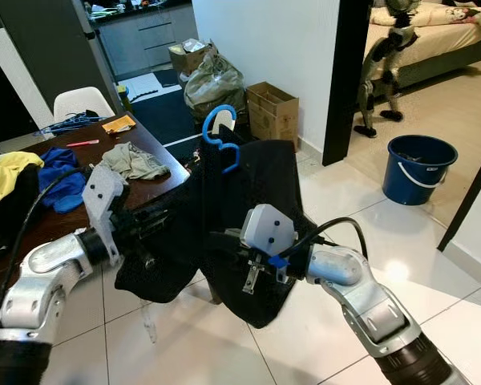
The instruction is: Hang hanger
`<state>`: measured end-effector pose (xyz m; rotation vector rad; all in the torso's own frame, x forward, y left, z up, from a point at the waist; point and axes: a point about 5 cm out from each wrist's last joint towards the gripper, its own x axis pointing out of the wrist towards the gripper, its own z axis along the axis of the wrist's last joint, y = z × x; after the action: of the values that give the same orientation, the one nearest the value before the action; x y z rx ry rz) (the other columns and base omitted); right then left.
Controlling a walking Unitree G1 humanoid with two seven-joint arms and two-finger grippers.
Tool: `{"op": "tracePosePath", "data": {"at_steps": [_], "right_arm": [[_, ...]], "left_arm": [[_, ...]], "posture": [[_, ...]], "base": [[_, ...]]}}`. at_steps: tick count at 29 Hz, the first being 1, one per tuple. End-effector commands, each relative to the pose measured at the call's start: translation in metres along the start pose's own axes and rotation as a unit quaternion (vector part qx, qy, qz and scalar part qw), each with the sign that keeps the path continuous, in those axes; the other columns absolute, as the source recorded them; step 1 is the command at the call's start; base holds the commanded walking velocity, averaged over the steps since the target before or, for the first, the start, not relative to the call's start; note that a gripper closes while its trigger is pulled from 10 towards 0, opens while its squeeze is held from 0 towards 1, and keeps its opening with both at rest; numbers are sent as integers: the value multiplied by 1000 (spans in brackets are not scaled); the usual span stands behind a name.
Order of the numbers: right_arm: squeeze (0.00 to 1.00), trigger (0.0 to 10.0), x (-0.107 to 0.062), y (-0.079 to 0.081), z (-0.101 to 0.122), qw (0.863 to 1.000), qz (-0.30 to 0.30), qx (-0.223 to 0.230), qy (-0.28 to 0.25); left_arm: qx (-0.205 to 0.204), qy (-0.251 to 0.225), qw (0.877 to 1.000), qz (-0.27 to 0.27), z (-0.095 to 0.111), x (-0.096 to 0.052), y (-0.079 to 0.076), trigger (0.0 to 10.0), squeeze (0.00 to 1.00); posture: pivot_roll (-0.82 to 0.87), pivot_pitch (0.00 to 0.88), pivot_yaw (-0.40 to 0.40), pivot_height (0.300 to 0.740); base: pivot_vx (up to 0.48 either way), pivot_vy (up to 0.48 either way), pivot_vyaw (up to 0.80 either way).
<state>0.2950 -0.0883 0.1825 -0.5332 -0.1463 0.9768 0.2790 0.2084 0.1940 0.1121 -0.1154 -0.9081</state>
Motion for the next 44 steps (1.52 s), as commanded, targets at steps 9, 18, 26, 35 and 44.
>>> {"op": "tracePosePath", "data": {"at_steps": [9, 18, 26, 35, 44], "right_arm": [[0, 0, -31, -64, -34, 968, -224, 39, 104], [0, 0, -43, -69, -40, 961, -247, 53, 110], [0, 0, -75, -107, -41, 916, -384, 59, 99], [0, 0, -91, -128, -23, 888, -456, 36, 48], [0, 0, -86, -127, -5, 893, -442, 70, -53]], "left_arm": [[2, 60, 988, -140, 20, -36, -9, 10000, 0], [4, 48, 988, -148, 30, -39, -6, 10000, 0], [-1, 130, 978, -166, 16, -54, -10, 10000, 0], [-16, 209, 961, -181, -8, -69, -15, 10000, 0], [39, 250, 961, -108, -22, -66, -2, 10000, 0]], "posture": [[1, 0, 129, 740], [-4, 0, 131, 740], [-2, 0, 140, 740], [-2, 0, 140, 740], [3, 0, 141, 740]], "base": [[0, 0, 0], [0, 0, 0], [0, 0, 0], [0, 0, 0], [0, 0, 0]]}}
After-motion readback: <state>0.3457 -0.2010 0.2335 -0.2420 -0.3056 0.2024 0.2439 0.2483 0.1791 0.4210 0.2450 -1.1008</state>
